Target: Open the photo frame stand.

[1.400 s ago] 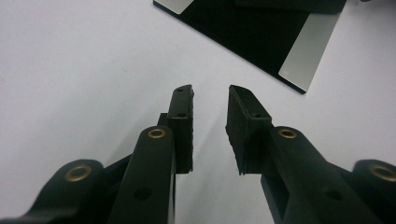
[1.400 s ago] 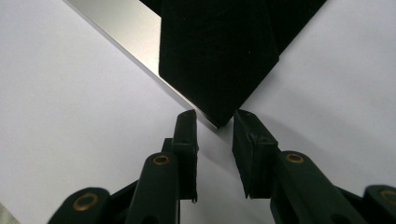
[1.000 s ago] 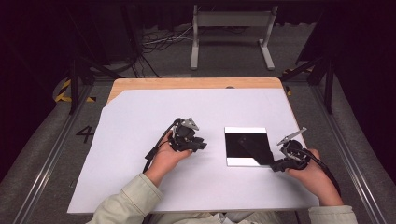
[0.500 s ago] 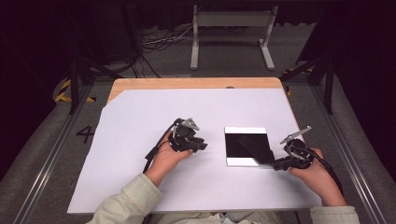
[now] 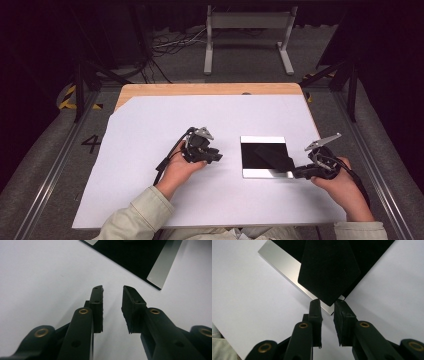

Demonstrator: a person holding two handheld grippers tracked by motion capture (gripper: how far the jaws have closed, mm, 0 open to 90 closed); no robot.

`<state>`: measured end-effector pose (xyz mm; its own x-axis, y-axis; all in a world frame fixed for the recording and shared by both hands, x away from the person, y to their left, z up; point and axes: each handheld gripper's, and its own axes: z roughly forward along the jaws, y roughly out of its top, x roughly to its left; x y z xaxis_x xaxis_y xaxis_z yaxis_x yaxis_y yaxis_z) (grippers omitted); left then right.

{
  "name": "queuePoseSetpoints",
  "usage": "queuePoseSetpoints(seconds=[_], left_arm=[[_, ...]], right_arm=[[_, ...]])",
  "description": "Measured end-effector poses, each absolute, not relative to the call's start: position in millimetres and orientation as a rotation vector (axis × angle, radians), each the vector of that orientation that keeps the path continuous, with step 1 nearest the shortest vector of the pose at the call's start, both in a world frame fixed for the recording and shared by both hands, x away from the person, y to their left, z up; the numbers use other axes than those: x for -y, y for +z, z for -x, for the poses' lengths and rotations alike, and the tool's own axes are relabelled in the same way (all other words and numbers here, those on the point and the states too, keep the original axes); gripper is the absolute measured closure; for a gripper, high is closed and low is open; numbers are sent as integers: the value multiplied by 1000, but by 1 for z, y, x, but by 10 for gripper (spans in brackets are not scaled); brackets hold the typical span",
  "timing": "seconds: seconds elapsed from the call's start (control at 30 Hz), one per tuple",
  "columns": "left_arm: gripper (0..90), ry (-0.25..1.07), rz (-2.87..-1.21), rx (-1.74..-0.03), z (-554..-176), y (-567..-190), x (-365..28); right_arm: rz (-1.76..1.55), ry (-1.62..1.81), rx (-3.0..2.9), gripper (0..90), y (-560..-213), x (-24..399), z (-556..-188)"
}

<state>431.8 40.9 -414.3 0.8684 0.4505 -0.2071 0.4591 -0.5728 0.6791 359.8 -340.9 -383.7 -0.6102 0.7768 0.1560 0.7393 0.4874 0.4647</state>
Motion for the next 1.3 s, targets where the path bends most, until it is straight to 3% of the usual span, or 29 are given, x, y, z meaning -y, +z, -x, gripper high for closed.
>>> queuePoseSetpoints(seconds=[0.5, 0.83, 1.13, 1.3], left_arm=[[717, -29, -2257, -653, -432, -415, -40], [716, -30, -2260, -654, -432, -416, -40], [716, -25, -2262, -672, -430, -417, -45], [715, -18, -2265, -676, -429, -418, -47]], right_arm=[[-1341, 813, -2638, 767, -382, 342, -360], [-1414, 870, -2625, 603, -382, 343, -363], [-1596, 962, -2485, 401, -385, 345, -374], [-1633, 969, -2462, 370, -391, 346, -380]])
